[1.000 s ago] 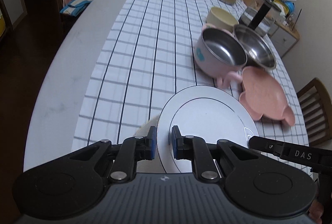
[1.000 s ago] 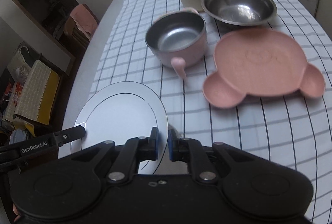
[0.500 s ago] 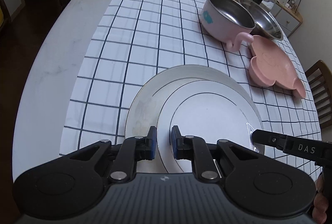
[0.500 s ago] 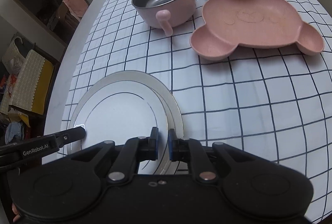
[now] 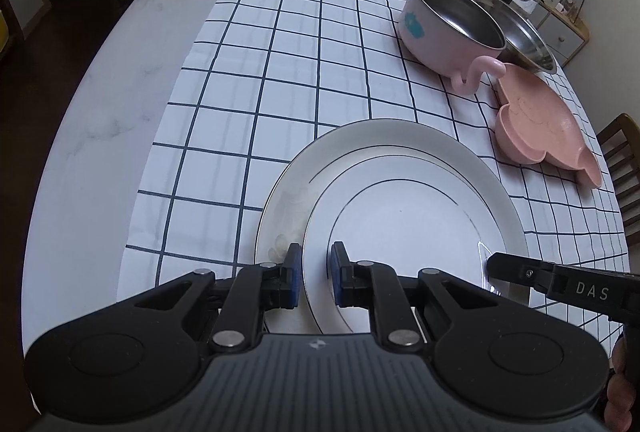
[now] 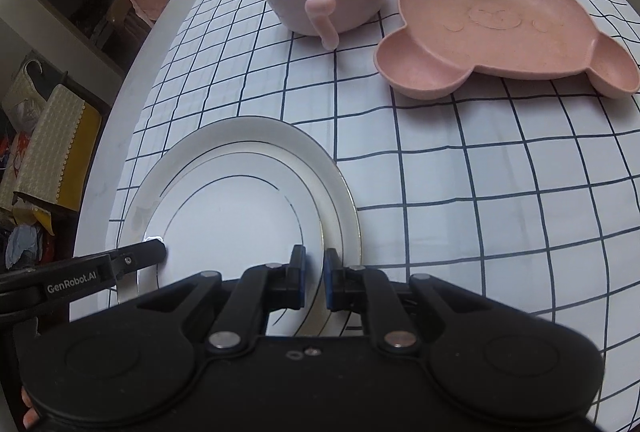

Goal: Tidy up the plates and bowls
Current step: 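Carry the small white plate with both grippers and lower it onto the large plate, then open both grippers and lift them off the stacked plates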

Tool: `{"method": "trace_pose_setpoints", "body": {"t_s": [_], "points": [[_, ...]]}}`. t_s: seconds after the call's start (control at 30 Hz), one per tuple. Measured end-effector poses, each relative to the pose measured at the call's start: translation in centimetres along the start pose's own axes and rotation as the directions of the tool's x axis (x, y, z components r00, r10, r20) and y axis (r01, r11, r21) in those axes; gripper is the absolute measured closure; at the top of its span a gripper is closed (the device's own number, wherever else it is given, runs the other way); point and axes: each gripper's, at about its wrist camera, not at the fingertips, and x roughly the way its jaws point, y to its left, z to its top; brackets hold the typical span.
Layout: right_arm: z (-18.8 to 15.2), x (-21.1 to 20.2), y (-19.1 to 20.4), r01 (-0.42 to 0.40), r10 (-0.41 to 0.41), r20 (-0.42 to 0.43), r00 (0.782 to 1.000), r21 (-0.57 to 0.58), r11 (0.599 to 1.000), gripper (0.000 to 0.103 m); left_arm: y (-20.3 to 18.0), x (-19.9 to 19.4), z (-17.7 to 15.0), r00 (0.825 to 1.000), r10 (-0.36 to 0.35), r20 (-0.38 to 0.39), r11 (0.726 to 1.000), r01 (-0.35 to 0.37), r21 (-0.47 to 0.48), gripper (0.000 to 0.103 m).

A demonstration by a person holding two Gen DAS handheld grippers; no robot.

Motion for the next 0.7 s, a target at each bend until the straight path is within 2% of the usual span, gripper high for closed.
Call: {"method": "trace_pose_setpoints", "body": {"t_s": [0.3, 0.7], "points": [[0.5, 0.3, -0.4, -0.014, 0.014, 0.011, 1.000, 0.021, 1.000, 0.093, 0.5, 0.1, 0.5, 0.999, -0.021, -0.025, 1.000, 0.021, -0.001, 0.089], [0.8, 0.9, 0.2, -0.011, 0.011, 0.007, 1.000, -0.012, 1.000, 0.093, 0.6, -1.1, 0.0, 1.000, -0.008, -0.003, 0.999, 0.008, 0.035, 0.089]]}}
